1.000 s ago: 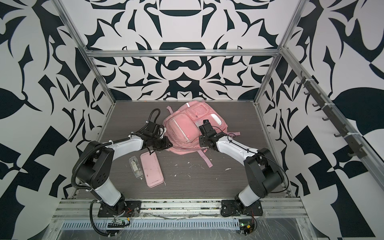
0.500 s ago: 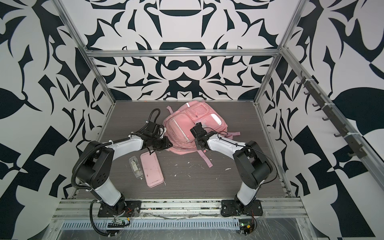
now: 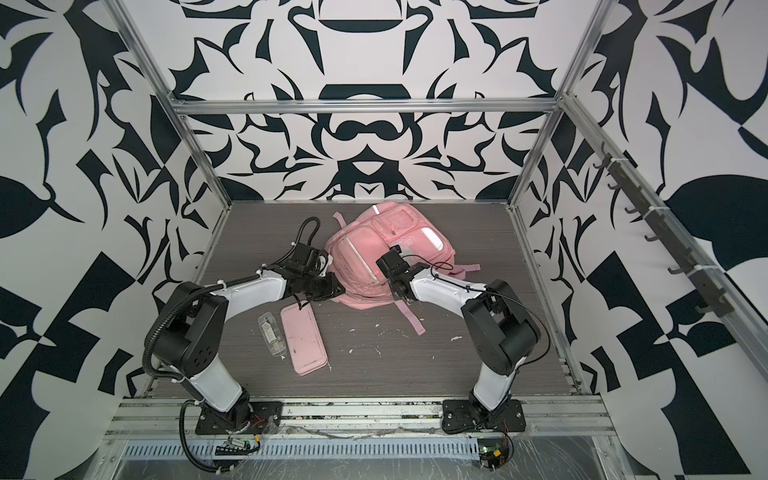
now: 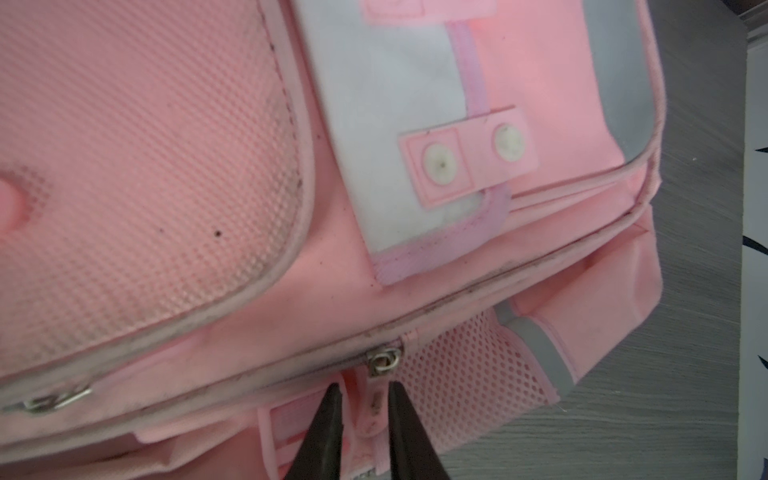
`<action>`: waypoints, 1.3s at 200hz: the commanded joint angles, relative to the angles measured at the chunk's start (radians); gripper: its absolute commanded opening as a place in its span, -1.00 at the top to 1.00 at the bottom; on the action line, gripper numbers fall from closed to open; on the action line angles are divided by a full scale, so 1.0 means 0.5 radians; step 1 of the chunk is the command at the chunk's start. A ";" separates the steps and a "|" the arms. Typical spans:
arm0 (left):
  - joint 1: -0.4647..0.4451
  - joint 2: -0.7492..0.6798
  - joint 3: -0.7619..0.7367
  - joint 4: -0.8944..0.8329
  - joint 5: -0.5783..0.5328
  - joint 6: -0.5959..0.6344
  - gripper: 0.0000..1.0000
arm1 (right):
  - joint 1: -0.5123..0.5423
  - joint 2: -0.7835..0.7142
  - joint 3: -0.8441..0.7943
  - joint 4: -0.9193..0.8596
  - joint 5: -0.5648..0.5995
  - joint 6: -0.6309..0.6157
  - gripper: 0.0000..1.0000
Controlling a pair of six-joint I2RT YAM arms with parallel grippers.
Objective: Pack the student bag
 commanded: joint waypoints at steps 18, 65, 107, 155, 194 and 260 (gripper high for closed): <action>-0.006 0.046 -0.070 -0.127 0.043 -0.016 0.50 | 0.006 -0.016 0.025 -0.007 0.084 0.007 0.52; -0.006 0.029 -0.068 -0.143 0.034 -0.009 0.50 | 0.006 0.049 0.040 -0.003 0.043 0.016 0.52; -0.006 0.030 -0.067 -0.145 0.034 -0.009 0.50 | 0.006 0.084 0.040 0.002 0.038 0.025 0.55; -0.005 0.040 -0.055 -0.146 0.034 -0.009 0.50 | 0.006 0.003 0.014 -0.026 0.036 0.025 0.65; -0.006 0.052 -0.065 -0.136 0.037 -0.012 0.50 | 0.006 -0.088 -0.039 -0.023 -0.006 0.052 0.73; -0.006 0.043 -0.079 -0.130 0.040 -0.015 0.50 | 0.003 -0.145 -0.107 0.035 -0.140 0.075 0.87</action>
